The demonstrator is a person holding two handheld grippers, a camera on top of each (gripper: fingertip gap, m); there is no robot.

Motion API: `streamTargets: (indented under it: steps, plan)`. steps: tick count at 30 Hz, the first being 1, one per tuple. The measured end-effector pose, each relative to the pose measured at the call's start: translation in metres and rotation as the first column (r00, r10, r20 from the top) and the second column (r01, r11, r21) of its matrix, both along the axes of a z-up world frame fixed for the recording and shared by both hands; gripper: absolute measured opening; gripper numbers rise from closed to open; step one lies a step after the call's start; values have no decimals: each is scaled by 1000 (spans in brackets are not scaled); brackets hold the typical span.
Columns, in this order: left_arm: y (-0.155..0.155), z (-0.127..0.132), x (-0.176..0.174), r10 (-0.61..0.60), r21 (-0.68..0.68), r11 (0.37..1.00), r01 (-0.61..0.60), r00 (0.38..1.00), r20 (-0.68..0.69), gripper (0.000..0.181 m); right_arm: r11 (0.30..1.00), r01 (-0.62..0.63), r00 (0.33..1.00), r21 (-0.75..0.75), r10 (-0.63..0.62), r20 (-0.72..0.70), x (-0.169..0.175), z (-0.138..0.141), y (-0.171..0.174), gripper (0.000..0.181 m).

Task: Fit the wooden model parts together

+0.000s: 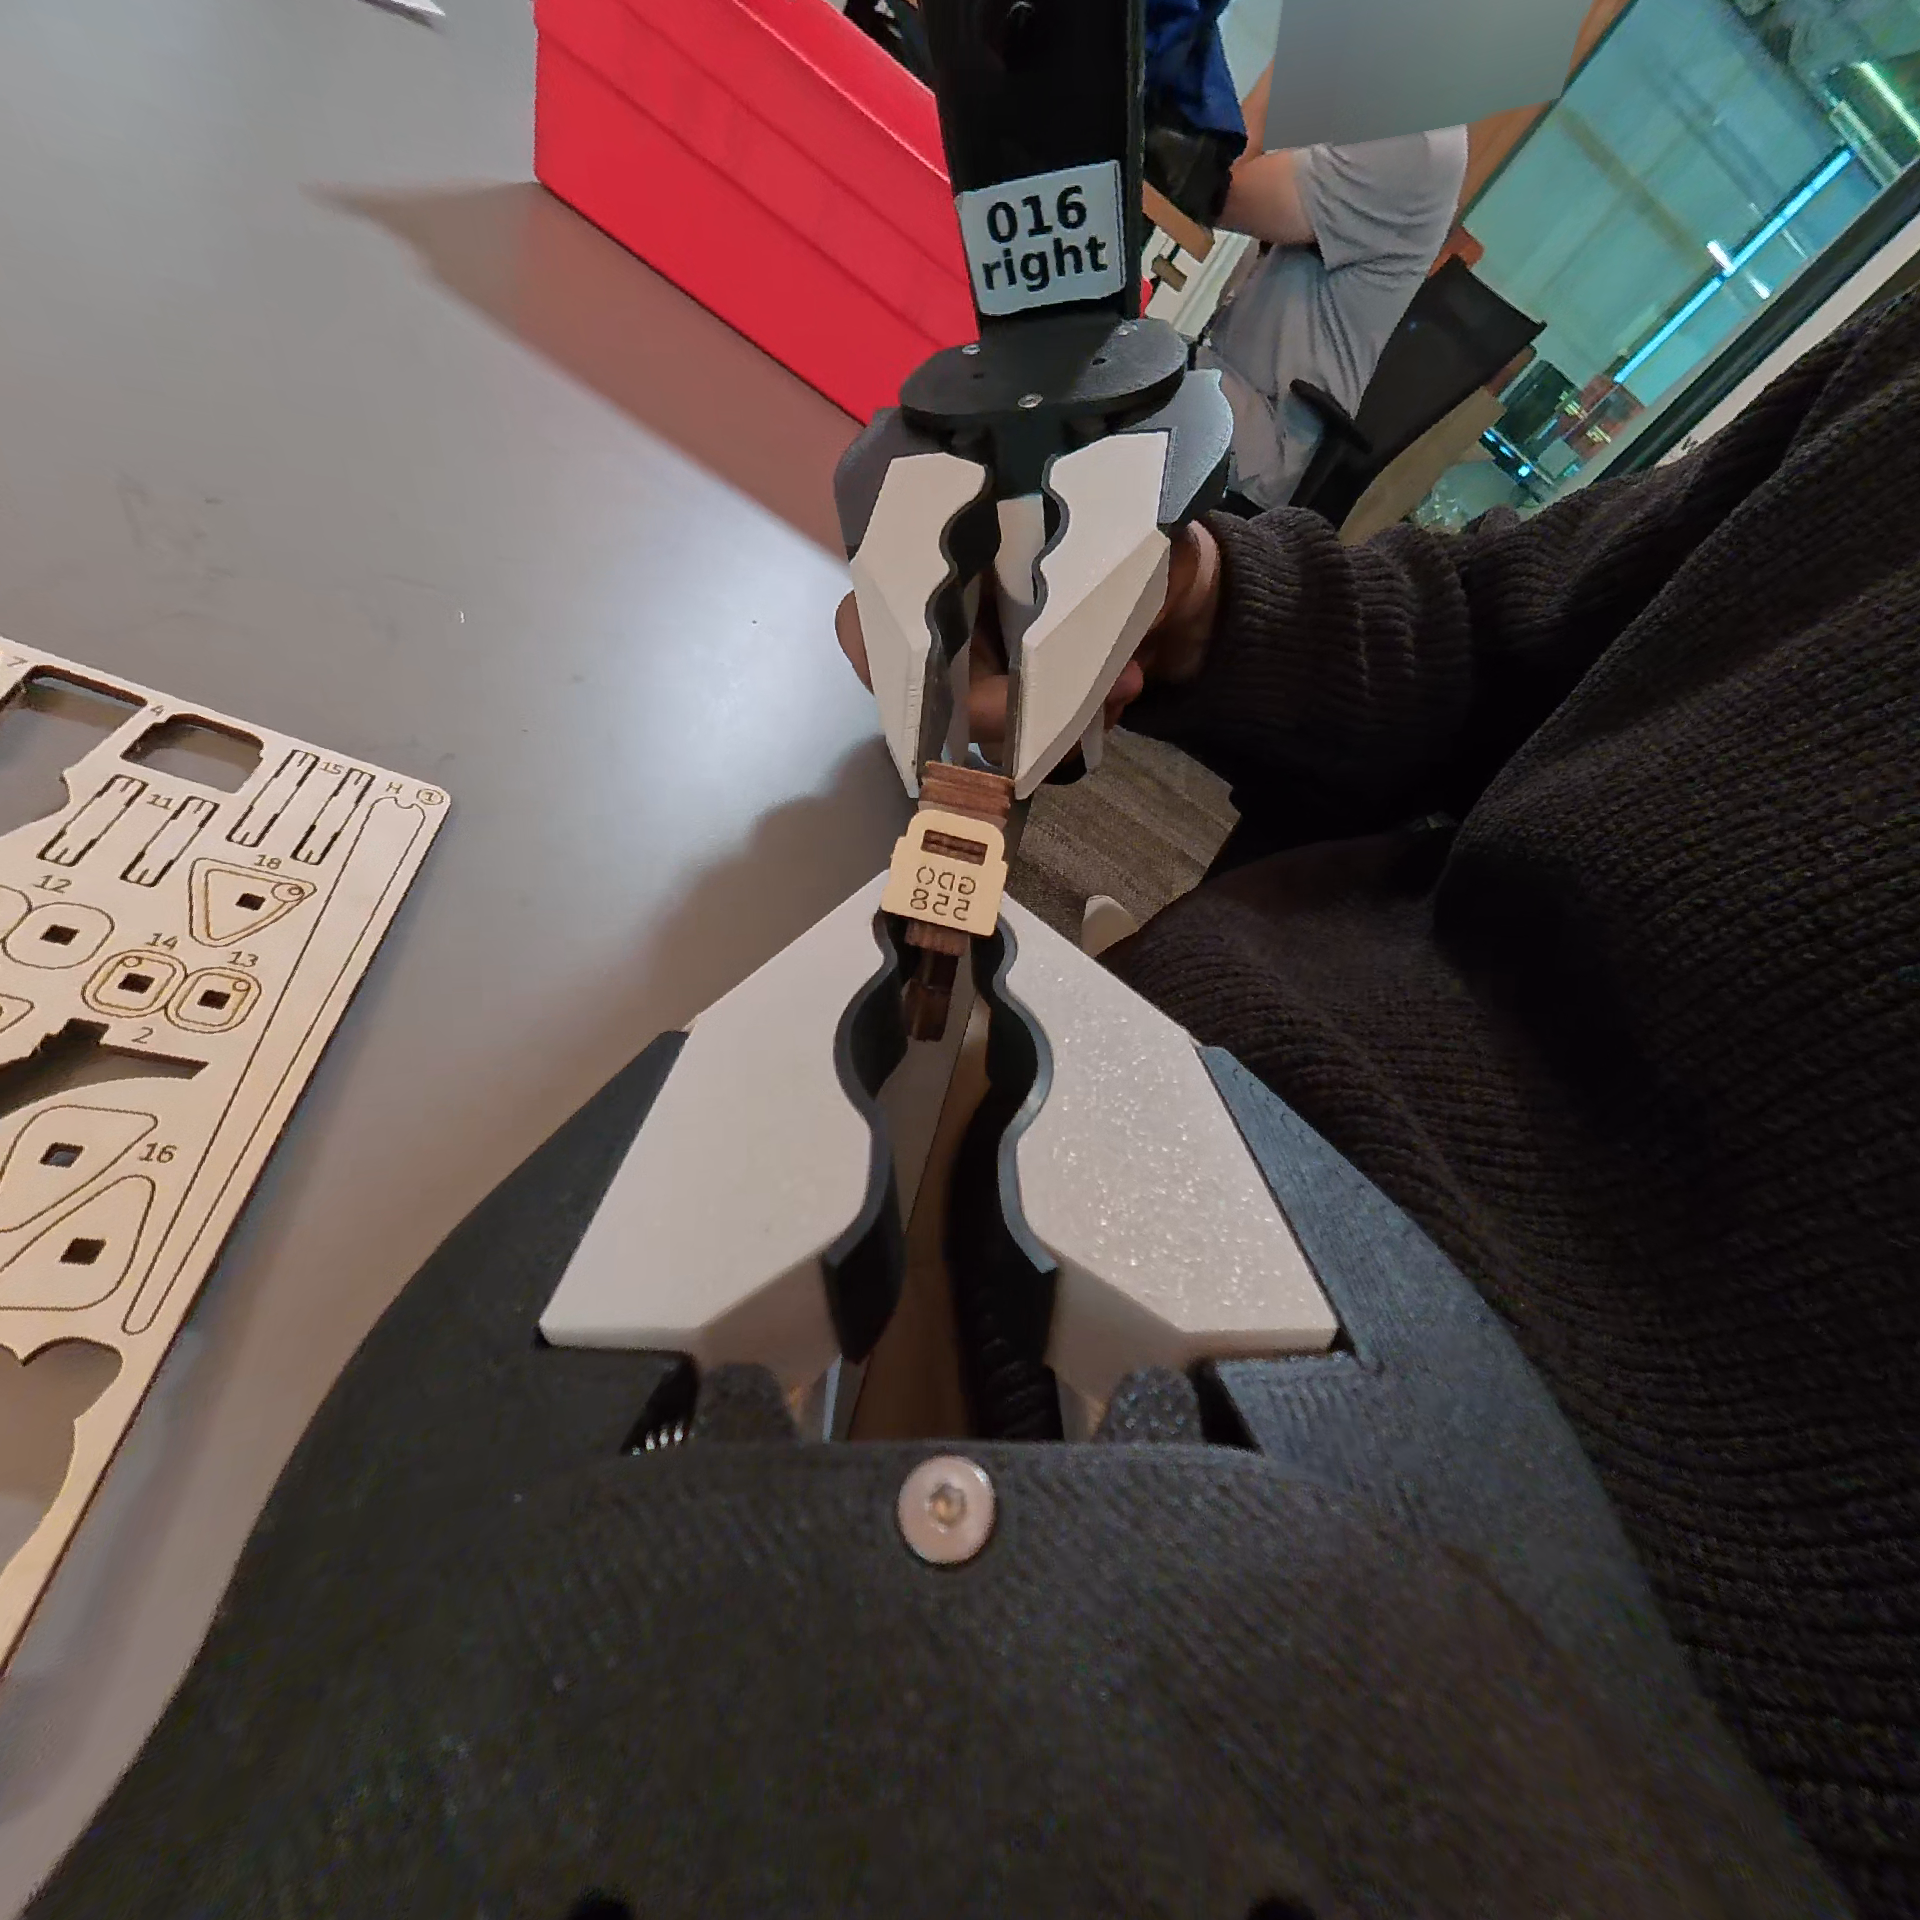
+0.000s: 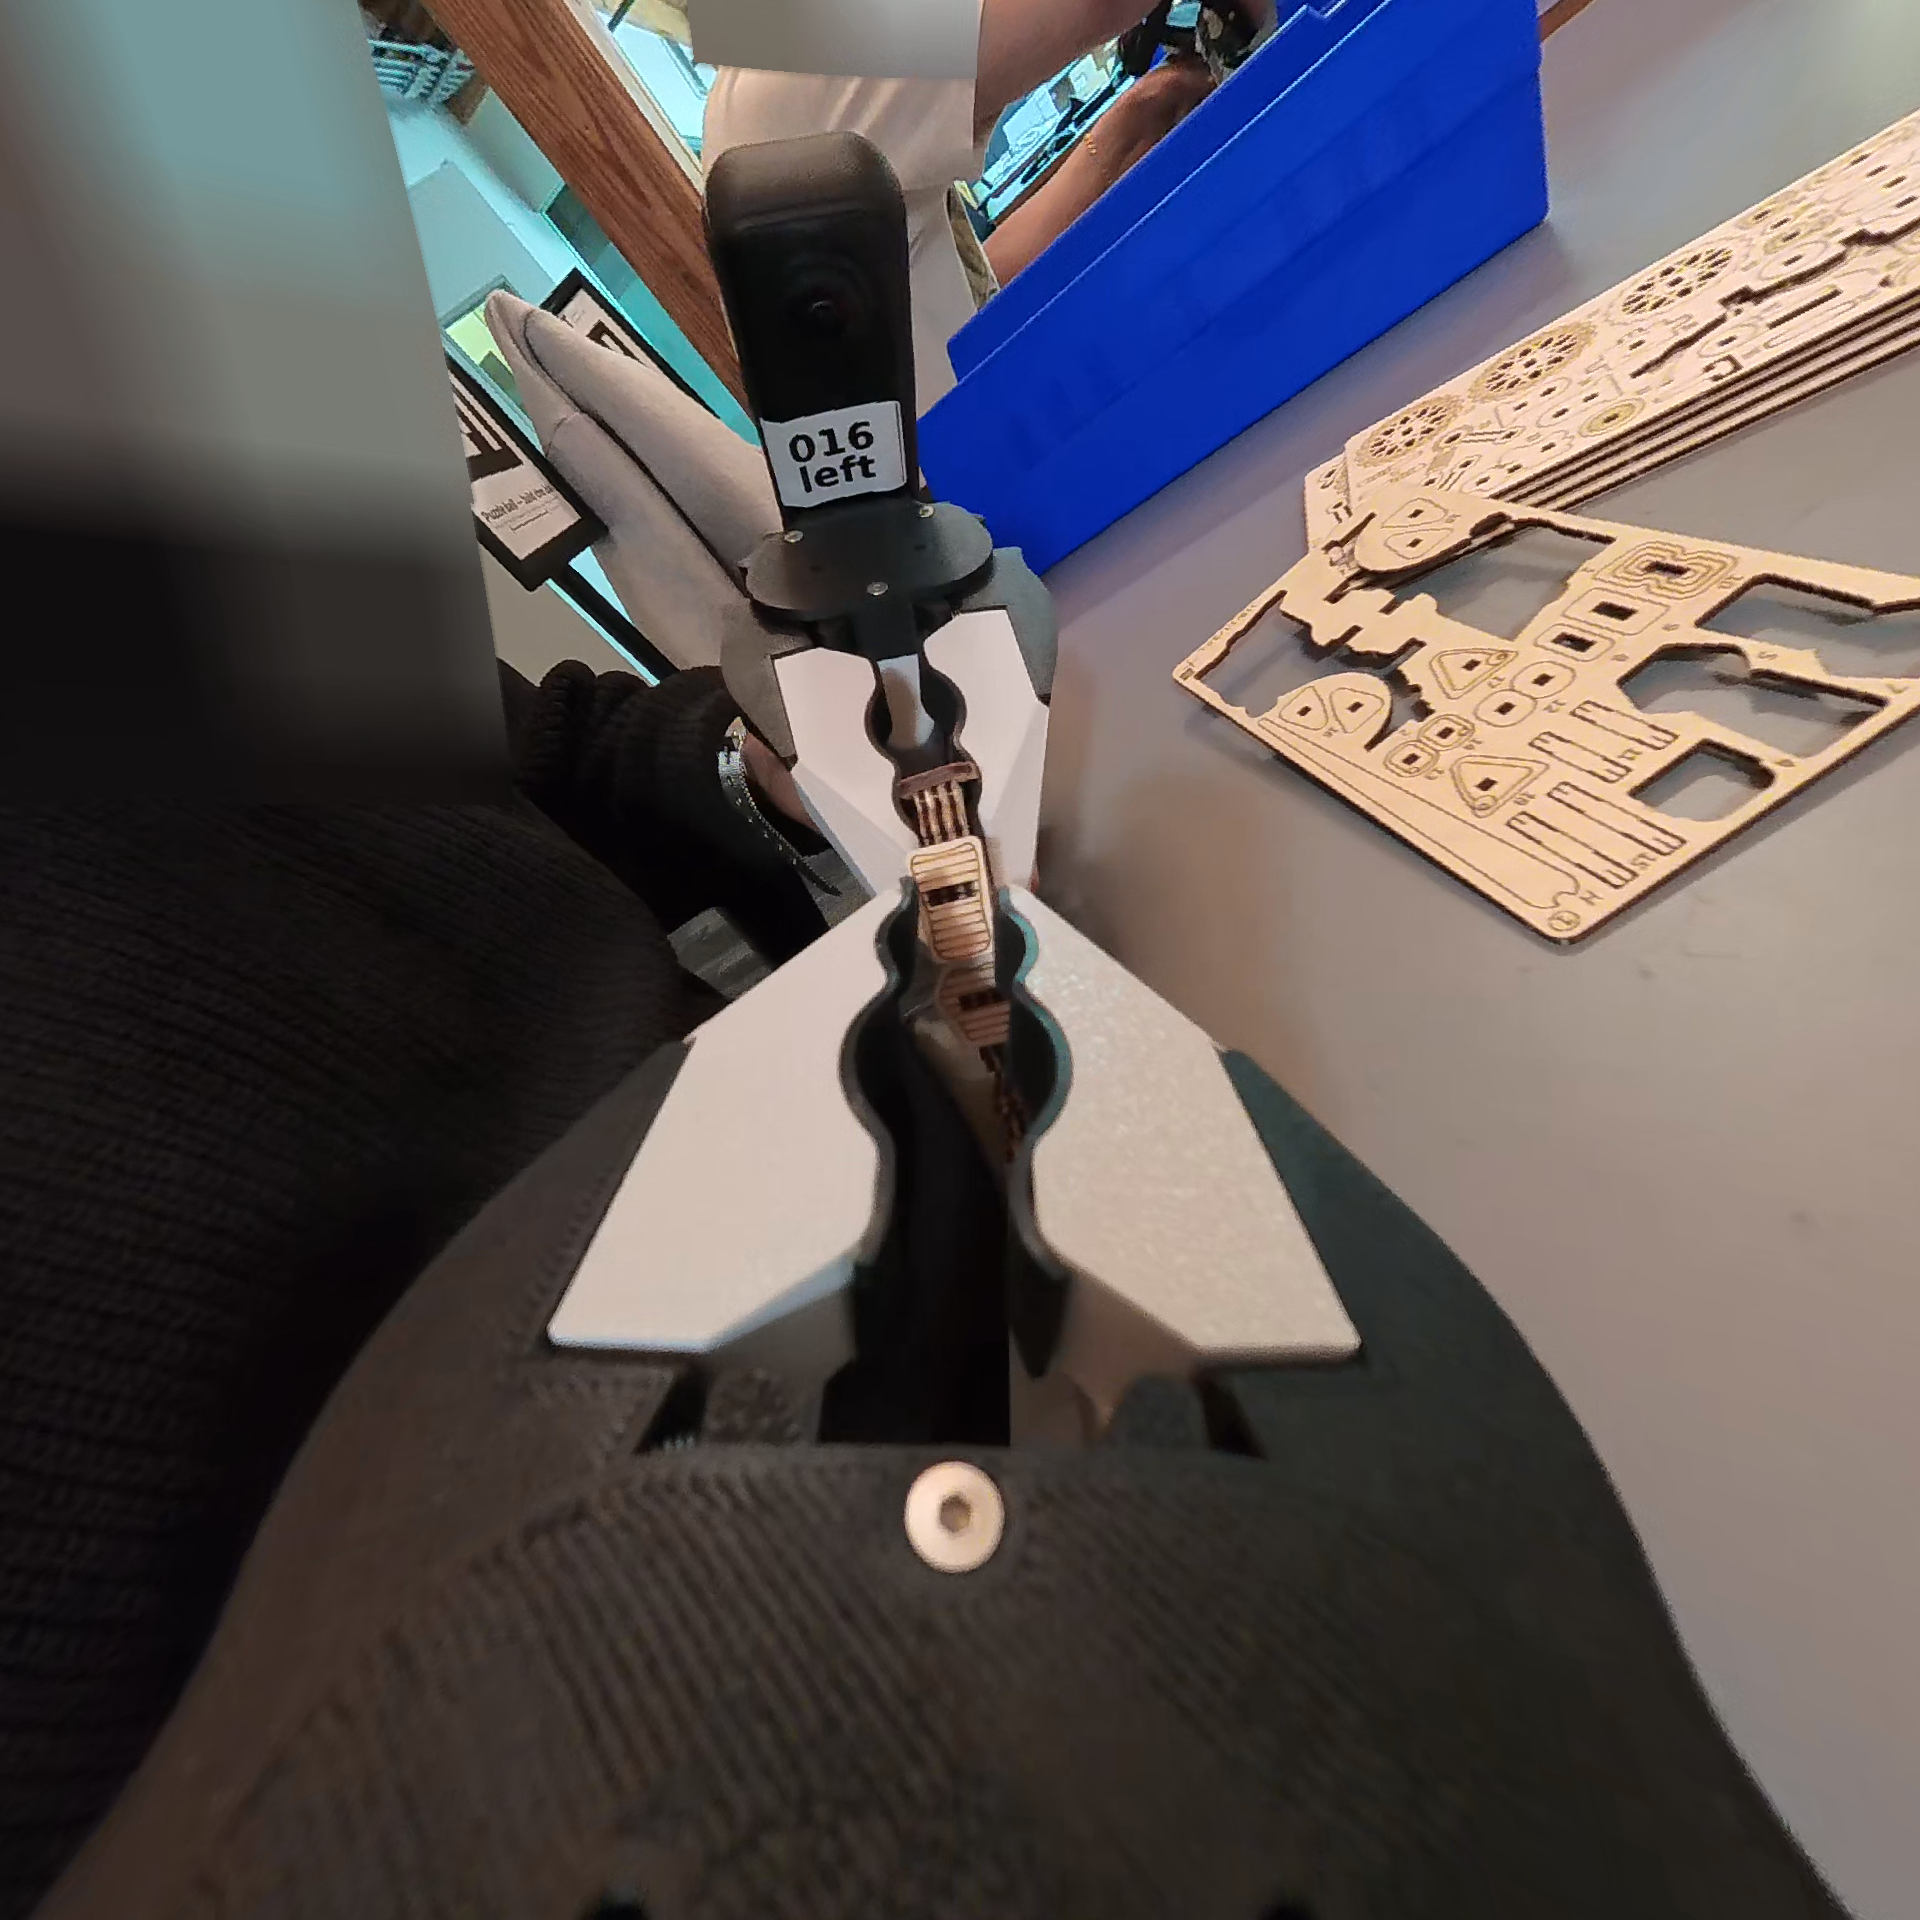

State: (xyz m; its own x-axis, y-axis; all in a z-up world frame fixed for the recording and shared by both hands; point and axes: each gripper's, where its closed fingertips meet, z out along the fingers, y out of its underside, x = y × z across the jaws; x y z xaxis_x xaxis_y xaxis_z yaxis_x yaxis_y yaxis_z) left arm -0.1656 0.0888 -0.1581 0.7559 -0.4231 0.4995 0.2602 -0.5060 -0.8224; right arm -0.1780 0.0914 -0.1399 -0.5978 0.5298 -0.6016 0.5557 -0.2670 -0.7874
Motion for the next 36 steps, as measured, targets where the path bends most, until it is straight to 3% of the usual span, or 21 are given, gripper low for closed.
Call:
streamTargets:
  steps: [15,20,24,36]
  plan:
    - [-2,-2,7,-45,9,999,45,999,-31,6,995,-47,995,-88,54,81,7,-1,-7,12]
    - [-1,5,3,-32,27,999,31,999,23,6,998,-11,999,-55,13,38,3,5,-5,13]
    - [0,9,2,-27,33,999,25,996,82,7,999,39,999,-13,-39,17,-1,6,2,25]
    - [3,4,-10,29,-25,999,-25,985,168,6,989,114,992,91,-109,-65,-5,11,17,20]
